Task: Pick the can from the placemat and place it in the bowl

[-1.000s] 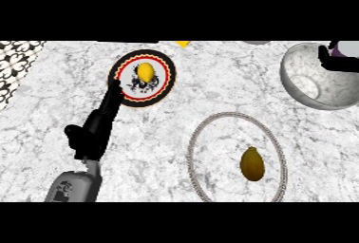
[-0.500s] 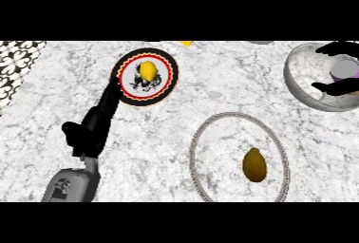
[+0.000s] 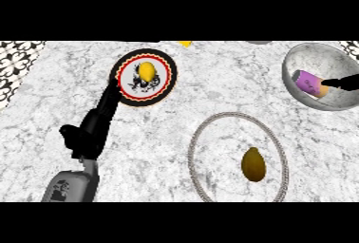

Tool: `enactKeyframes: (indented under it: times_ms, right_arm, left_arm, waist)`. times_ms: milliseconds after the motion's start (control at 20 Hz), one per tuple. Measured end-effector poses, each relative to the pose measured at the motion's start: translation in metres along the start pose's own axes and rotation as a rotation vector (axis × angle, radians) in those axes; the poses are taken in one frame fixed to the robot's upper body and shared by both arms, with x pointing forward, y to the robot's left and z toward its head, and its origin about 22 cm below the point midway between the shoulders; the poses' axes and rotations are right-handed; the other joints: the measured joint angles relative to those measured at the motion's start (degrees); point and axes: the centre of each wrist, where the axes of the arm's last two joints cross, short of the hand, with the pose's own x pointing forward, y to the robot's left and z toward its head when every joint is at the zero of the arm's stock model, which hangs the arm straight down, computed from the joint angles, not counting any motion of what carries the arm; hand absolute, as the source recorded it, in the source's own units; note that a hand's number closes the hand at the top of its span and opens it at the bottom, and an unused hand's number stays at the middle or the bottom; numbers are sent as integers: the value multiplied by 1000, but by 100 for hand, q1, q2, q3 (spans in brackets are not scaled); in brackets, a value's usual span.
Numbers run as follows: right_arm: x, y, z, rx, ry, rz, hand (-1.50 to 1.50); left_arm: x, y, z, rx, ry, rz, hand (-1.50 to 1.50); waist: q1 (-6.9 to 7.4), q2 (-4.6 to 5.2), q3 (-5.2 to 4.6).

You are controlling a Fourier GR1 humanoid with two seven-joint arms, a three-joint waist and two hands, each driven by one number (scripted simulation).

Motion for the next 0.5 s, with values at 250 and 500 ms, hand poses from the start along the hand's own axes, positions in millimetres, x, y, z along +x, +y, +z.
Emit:
enactKeyframes:
  times_ms: [250, 500]
  right_arm:
    - [5, -30, 4, -62, 20, -120, -150]
    - [-1, -53, 21, -80, 48, -240, -150]
  left_arm:
    - [0, 0, 4, -4, 4, 0, 0]
    - [-6, 2, 6, 5, 6, -2, 0]
  waist:
    - [-1, -5, -1]
    - [-25, -3, -1]
